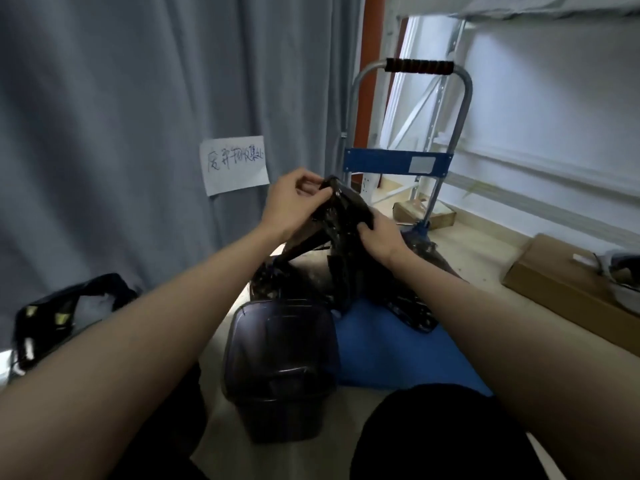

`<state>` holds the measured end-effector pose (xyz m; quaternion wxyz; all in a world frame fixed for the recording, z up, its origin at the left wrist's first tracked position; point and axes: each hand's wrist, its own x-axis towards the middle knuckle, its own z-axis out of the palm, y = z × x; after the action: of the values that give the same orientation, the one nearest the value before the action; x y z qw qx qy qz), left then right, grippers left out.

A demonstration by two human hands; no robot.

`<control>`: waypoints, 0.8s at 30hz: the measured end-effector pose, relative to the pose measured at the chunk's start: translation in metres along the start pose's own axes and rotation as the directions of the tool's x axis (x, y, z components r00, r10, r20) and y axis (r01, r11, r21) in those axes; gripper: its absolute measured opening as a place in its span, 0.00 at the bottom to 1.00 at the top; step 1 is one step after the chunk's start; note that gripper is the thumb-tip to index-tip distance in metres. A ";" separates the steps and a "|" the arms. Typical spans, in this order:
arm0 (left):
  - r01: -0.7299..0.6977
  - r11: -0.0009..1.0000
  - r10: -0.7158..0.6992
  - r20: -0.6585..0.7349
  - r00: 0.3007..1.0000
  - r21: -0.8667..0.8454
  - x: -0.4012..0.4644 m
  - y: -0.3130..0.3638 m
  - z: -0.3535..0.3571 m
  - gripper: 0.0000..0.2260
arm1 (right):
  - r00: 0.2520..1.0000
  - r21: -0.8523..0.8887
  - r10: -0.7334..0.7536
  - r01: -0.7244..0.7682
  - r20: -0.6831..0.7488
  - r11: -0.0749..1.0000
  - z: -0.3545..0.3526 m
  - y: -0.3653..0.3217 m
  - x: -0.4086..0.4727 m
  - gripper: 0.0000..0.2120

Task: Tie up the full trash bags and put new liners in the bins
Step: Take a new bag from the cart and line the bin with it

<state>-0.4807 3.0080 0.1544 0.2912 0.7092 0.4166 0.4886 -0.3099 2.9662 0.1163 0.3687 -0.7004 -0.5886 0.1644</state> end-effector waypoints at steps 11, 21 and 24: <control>0.089 0.995 -0.083 -0.141 0.986 0.038 -0.040 -0.050 -0.092 0.14 | 0.997 0.446 -0.019 0.048 -0.068 0.894 0.050 -0.049 -0.022 0.11; -0.059 0.832 -0.091 0.242 0.966 0.552 -0.035 -0.074 -0.106 0.24 | 0.901 0.776 0.170 -0.430 0.398 0.462 0.060 -0.037 -0.031 0.11; 0.015 0.769 -0.167 0.178 0.970 0.639 -0.036 -0.072 -0.101 0.11 | 0.895 0.625 0.211 -0.428 0.393 0.652 0.070 -0.026 -0.024 0.15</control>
<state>-0.6034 3.0122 0.1145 0.1040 0.7950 0.5550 0.2217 -0.3804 2.9666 0.0827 0.4808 -0.5705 -0.3947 0.5362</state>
